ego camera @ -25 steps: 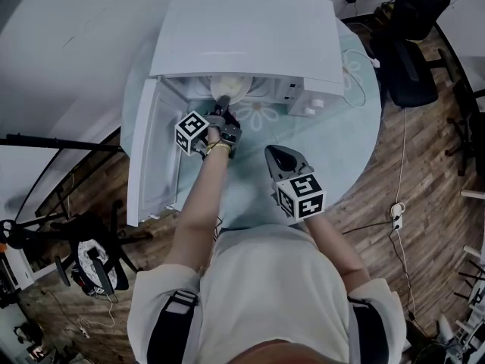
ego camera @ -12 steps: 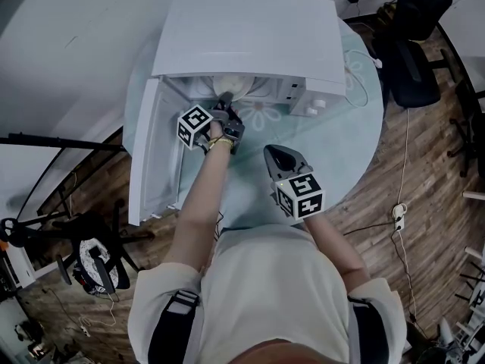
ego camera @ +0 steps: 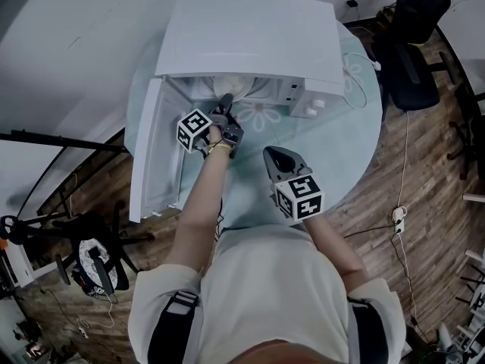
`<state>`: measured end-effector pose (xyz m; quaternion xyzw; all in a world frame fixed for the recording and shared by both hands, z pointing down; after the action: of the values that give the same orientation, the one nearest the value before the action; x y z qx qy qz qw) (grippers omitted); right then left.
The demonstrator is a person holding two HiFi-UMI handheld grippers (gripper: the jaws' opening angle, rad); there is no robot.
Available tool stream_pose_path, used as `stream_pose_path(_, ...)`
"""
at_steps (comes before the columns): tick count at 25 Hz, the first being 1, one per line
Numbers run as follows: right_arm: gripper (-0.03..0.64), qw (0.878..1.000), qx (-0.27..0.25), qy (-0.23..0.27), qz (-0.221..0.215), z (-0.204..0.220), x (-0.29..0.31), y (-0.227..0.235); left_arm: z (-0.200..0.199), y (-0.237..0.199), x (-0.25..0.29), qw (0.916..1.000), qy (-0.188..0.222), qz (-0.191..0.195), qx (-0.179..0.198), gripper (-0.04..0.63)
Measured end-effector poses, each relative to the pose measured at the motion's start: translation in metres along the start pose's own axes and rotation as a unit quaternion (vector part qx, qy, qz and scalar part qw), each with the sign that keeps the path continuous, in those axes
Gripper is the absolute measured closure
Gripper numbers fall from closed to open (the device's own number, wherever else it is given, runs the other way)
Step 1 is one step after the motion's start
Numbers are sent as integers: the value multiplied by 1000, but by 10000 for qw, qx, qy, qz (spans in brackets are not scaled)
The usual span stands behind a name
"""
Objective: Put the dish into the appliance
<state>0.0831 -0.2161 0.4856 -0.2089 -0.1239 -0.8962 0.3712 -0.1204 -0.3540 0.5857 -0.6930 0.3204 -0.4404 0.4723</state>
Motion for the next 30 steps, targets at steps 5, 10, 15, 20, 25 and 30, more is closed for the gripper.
stream_pose_path(5,612,10000,-39,39,10,-1,-3,-4,9,2,-17,9999,-92,62,82,453)
stream_pose_path(10,612,9999,-75,64,62,-1,-8,-7,18,8,-42,9988,-169,203,421,462)
stream_pose_path(15,612,9998,-98,107,147,-1,-14,-8,33,17,-69,9963,-295,193,779,561)
stream_pose_path(20,612,9996,-107,147,204,0,-21,-12,49,17,-96,9928,-429,112,1111,584)
stream_pose_path(25,612,9995,-91,176,233,3,-28,-15,69,23,-120,9785,-685,-95,1943,586)
stream_pose_path(30,612,9996,-62,161,204,7,-36,-21,83,28,-144,9642,-795,-149,2526,586)
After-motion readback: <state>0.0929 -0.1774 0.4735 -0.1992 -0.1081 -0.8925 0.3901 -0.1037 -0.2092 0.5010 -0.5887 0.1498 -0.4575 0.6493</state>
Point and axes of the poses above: the fingertips, and each gripper's own axes: x forward along the fingers, y to its right, z out of its underside, the point moved 8 cm from there along -x, backward along the fingers, and after that the axes turned 15 degrees about -x, right-handed, at the moved point
